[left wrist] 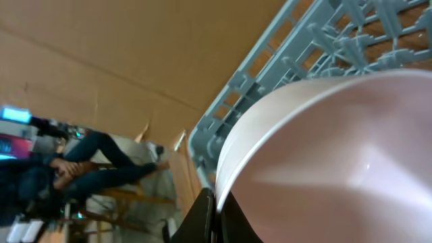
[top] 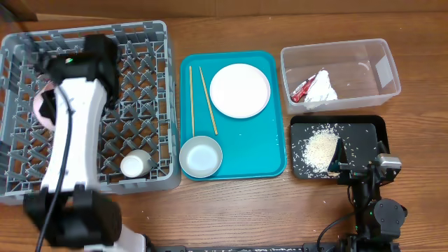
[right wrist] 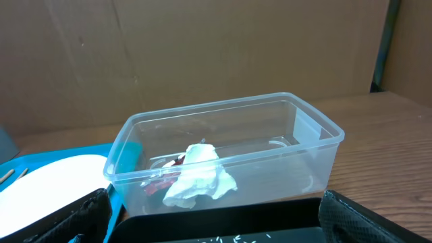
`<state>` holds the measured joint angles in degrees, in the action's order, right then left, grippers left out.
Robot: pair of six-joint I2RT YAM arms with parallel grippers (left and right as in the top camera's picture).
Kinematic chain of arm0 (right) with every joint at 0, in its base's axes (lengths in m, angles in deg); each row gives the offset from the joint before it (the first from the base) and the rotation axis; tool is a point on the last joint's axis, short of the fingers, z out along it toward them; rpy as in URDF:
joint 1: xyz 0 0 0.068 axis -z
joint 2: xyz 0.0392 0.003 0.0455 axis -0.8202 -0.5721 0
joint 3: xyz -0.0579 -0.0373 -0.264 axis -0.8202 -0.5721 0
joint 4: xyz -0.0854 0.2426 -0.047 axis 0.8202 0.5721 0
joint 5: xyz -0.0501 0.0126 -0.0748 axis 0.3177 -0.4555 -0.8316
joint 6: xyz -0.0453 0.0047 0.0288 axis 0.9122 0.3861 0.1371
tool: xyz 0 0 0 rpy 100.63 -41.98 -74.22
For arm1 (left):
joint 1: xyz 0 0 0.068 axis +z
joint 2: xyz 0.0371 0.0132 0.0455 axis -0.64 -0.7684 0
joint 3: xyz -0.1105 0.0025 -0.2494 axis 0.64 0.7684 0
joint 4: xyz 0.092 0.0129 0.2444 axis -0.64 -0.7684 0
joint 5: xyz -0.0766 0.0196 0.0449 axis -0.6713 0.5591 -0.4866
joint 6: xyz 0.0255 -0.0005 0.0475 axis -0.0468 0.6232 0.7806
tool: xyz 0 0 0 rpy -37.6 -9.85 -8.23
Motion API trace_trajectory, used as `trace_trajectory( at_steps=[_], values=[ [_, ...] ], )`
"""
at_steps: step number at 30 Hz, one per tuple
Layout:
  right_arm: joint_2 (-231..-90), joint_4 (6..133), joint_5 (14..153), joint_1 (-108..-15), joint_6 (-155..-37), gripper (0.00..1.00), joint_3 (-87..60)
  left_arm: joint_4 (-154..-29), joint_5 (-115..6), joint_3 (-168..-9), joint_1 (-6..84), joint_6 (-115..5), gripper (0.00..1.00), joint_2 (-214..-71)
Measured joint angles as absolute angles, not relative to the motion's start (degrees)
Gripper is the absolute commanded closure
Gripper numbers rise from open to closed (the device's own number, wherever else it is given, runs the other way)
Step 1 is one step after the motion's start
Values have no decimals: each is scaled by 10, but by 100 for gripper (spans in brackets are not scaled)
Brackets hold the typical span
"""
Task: Sort waste into correct bins and load items into the dishwasher
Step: 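Carry the small plate to the dish rack and stand it upright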
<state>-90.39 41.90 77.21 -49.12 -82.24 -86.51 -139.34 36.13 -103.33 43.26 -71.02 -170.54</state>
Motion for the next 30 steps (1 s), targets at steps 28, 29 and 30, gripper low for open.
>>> trace_trajectory(
  at_steps=[28,29,30],
  values=[
    [-904,419,772,-491,-822,0,-865,-1376,516,-1032,319,-642,96,-1881],
    [-904,419,772,-491,-822,0,-865,-1374,511,-1031,319,-642,96,-1876],
    [-904,419,772,-491,-822,0,-865,-1370,503,-1031,319,-642,96,-1872]
  ],
)
